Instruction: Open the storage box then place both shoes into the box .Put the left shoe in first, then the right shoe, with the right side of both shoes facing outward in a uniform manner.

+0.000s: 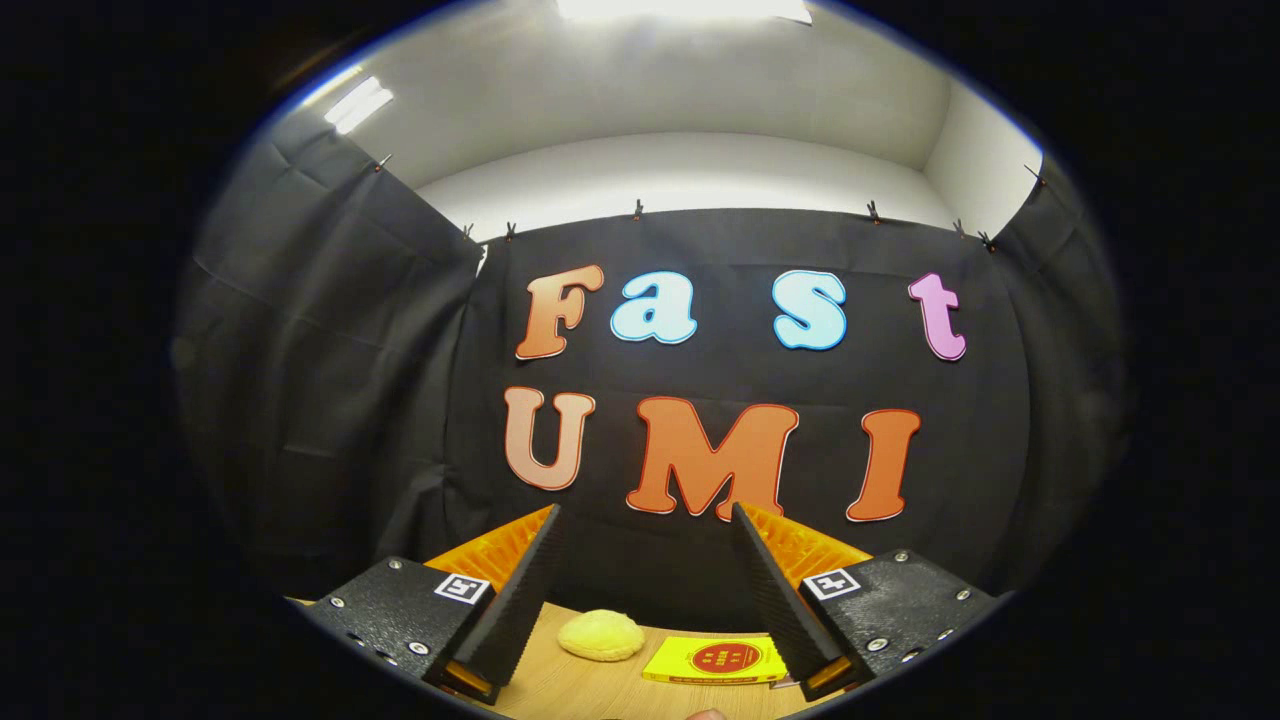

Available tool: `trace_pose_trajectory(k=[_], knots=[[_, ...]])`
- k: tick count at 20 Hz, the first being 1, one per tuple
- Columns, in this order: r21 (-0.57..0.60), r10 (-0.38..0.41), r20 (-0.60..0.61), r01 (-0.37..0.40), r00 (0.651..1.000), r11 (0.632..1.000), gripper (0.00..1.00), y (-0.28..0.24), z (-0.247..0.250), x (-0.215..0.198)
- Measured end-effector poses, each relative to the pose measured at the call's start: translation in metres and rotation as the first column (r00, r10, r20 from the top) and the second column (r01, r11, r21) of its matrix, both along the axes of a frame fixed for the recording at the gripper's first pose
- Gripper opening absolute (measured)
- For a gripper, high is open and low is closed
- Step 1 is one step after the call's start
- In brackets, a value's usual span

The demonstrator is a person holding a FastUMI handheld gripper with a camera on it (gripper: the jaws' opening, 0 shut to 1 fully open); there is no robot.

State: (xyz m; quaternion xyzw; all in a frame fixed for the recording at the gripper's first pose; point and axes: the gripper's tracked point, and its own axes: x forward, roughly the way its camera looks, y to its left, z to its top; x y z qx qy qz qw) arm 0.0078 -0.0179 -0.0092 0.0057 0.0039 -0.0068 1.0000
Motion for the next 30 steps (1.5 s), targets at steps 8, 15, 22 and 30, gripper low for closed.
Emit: trace_pose_trajectory(k=[8,15,22,30], knots=[[-0.005,0.059,-0.006,-0.059,0.998,0.998,0.98,0.018,-0.015,-0.008],[0.026,0.207,-0.120,-0.206,0.971,0.978,0.98,0.066,-0.079,-0.011],[0.244,0.394,-0.354,-0.323,0.849,0.915,0.99,0.134,-0.162,-0.023],[0.539,0.580,-0.514,-0.289,0.631,0.791,0.99,0.191,-0.246,-0.058]])
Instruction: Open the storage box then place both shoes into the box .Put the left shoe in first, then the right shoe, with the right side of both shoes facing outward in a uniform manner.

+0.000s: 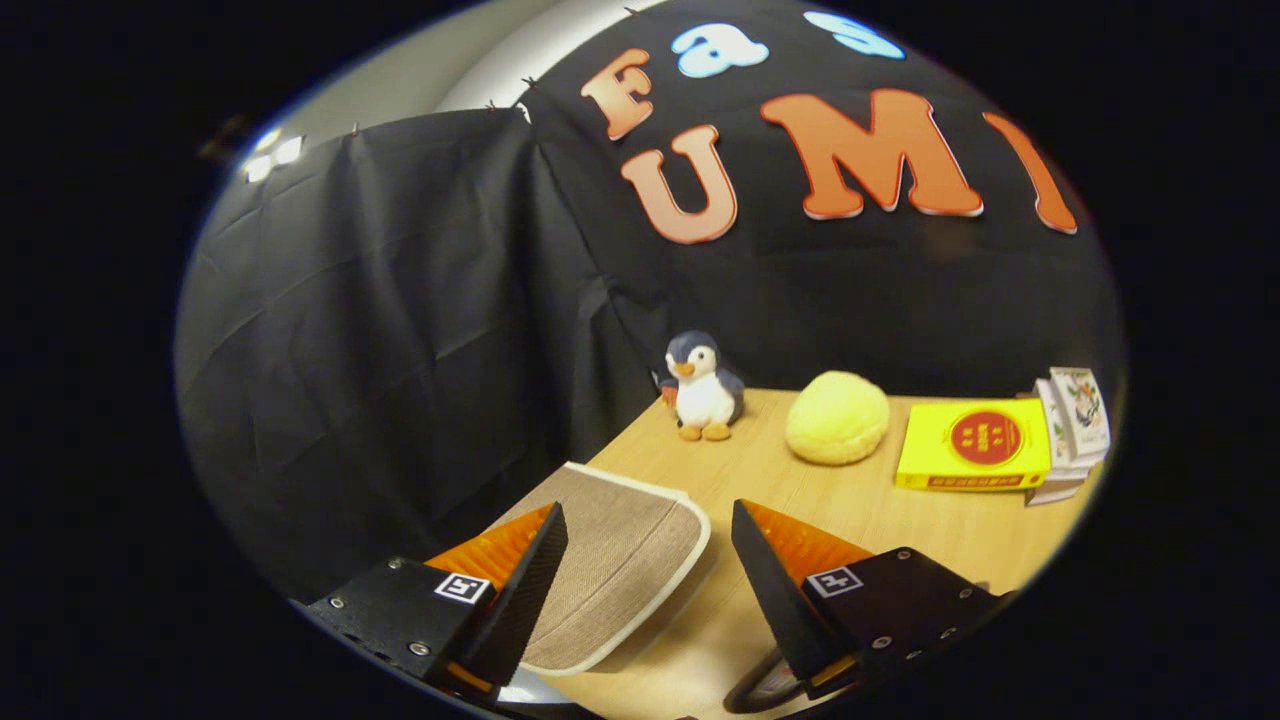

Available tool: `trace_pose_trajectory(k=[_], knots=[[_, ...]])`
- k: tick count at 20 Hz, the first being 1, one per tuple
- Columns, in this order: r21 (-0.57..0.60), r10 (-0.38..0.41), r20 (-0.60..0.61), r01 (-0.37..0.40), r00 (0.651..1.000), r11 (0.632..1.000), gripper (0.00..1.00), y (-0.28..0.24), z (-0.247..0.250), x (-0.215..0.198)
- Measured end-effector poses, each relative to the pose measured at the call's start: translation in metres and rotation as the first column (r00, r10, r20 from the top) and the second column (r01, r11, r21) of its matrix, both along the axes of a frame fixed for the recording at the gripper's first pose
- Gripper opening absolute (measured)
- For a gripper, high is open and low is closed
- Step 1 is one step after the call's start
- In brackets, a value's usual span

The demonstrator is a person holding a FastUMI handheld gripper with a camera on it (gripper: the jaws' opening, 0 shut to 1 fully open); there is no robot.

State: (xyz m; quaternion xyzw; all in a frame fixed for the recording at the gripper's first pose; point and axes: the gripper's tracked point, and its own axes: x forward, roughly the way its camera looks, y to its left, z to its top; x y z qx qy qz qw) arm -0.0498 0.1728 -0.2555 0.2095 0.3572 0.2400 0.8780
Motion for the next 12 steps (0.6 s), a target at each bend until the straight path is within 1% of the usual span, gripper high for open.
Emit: trace_pose_trajectory(k=[3,6,8,12], knots=[[0.071,0.023,-0.125,-0.014,0.992,0.997,0.99,0.018,-0.030,-0.012],[0.118,0.061,-0.232,-0.034,0.971,0.992,0.98,0.032,-0.061,-0.023],[0.159,0.078,-0.285,-0.033,0.955,0.987,0.97,0.040,-0.074,-0.031],[0.254,0.107,-0.360,-0.013,0.927,0.967,0.97,0.051,-0.092,-0.040]])
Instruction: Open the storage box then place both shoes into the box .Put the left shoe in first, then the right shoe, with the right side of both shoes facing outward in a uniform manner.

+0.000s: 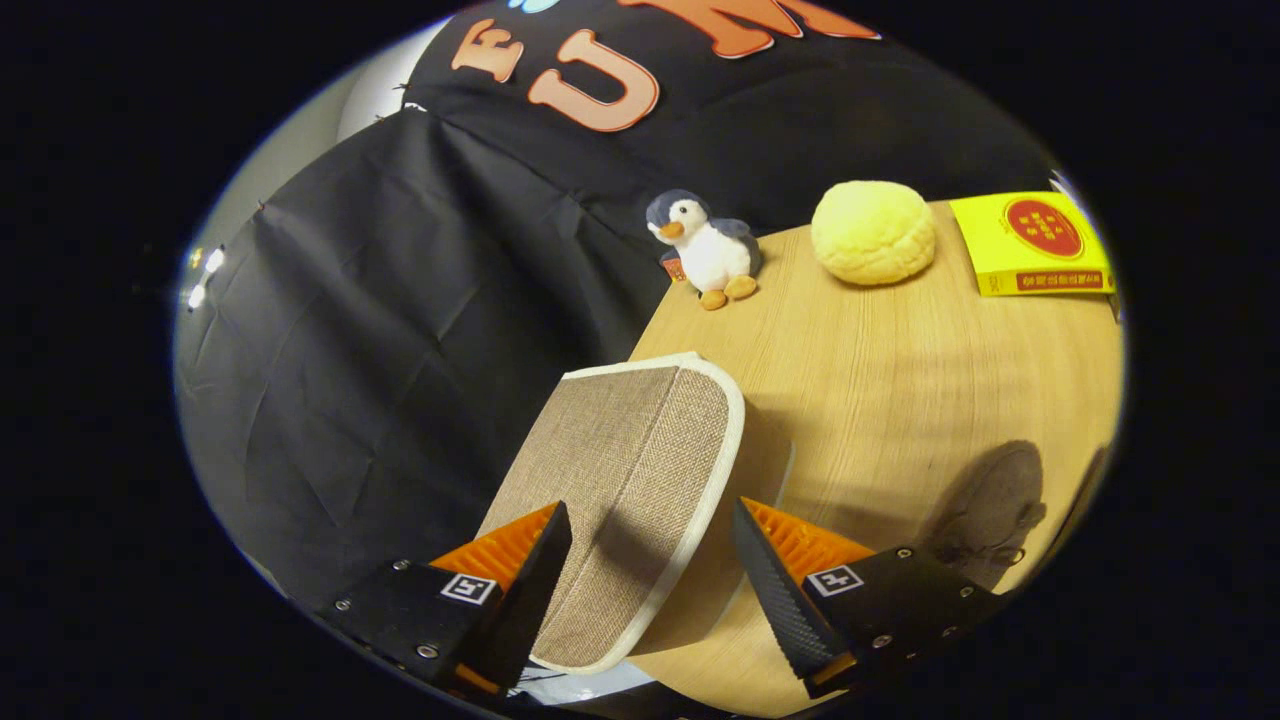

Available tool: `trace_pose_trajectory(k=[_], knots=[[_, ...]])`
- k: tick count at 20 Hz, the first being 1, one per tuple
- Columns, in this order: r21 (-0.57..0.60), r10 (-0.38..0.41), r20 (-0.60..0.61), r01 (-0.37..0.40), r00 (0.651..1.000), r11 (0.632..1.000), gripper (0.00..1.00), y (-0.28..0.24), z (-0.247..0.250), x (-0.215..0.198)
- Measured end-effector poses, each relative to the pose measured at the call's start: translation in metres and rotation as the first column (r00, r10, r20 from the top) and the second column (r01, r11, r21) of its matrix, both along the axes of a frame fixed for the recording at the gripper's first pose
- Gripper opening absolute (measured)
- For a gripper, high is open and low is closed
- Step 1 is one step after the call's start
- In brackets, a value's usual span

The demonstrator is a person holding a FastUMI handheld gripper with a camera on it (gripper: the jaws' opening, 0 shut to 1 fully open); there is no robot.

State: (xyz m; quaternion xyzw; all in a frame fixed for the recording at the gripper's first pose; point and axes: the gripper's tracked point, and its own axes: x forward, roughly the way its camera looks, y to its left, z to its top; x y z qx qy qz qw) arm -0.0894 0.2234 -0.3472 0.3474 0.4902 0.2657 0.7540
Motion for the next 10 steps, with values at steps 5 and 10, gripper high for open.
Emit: trace_pose_trajectory(k=[5,10], knots=[[0.134,0.025,-0.116,-0.009,0.993,0.991,0.96,0.020,-0.005,-0.010],[0.221,0.018,-0.136,0.013,0.990,0.975,0.75,0.031,0.011,-0.010]])
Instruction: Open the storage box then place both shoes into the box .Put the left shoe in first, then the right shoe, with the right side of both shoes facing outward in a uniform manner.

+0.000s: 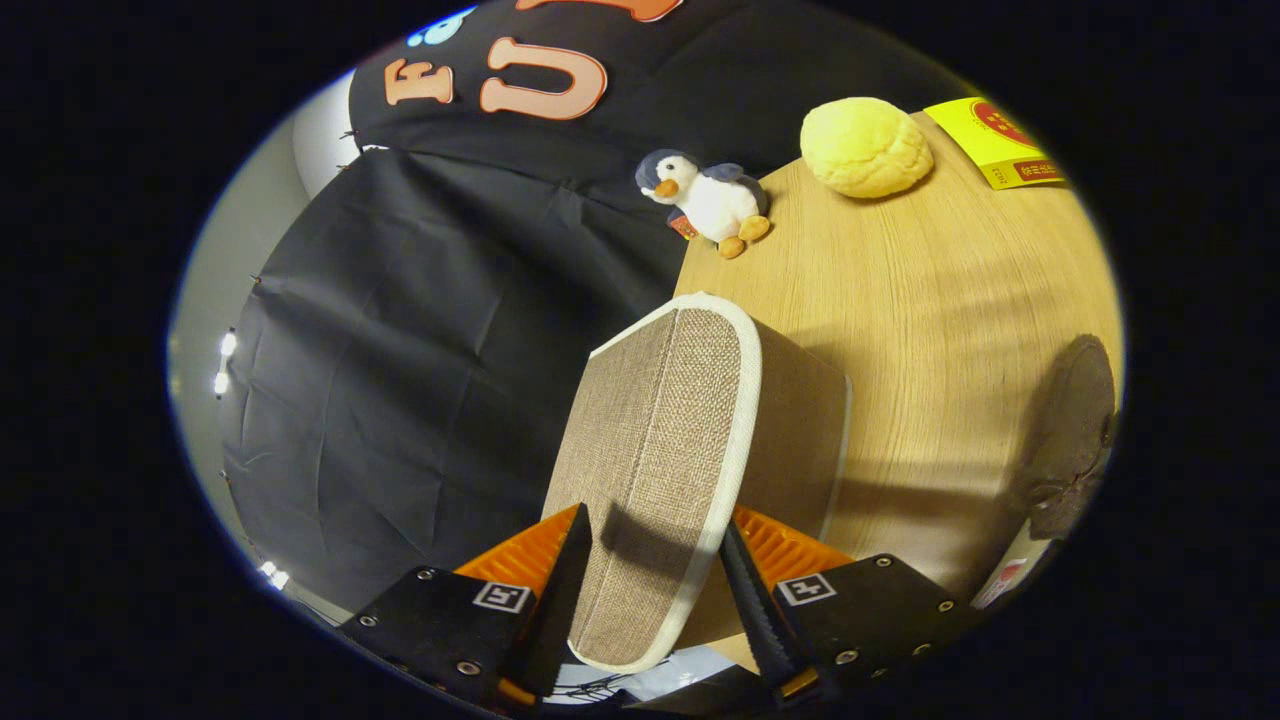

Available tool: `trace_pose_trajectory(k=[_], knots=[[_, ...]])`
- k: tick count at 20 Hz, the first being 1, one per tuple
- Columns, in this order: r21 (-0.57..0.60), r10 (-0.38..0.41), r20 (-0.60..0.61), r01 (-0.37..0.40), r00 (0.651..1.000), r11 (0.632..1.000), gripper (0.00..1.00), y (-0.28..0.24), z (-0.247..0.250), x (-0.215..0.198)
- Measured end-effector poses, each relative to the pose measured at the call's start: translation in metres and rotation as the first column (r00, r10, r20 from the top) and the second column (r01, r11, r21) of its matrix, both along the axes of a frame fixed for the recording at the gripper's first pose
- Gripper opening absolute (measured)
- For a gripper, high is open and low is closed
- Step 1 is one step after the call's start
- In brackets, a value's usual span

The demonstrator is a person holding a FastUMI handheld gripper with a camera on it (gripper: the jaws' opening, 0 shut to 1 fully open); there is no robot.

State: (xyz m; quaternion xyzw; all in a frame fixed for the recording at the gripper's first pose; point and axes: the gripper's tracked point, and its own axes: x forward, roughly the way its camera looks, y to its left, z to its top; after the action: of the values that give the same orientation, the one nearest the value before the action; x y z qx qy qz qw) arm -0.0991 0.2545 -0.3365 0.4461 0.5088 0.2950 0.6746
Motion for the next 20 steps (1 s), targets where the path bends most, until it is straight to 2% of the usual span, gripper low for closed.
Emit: trace_pose_trajectory(k=[3,4,5,6,7,8,10,12,20], knots=[[0.091,-0.009,-0.001,0.009,1.000,0.996,0.57,0.005,0.027,0.004],[0.111,-0.024,0.003,0.024,1.000,0.994,0.48,0.005,0.035,0.007],[0.115,-0.041,0.006,0.040,0.999,0.993,0.42,0.003,0.040,0.010],[0.103,-0.052,0.008,0.051,0.999,0.993,0.30,0.001,0.043,0.014],[0.083,-0.064,0.014,0.062,0.998,0.995,0.25,0.000,0.047,0.016],[0.080,-0.068,0.022,0.066,0.997,0.995,0.15,0.001,0.052,0.020],[0.138,-0.083,0.036,0.077,0.996,0.987,0.11,0.009,0.079,0.029],[0.181,-0.103,0.035,0.095,0.994,0.979,0.10,0.016,0.099,0.040],[0.179,-0.025,0.167,-0.005,0.986,0.984,0.11,0.085,0.163,0.066]])
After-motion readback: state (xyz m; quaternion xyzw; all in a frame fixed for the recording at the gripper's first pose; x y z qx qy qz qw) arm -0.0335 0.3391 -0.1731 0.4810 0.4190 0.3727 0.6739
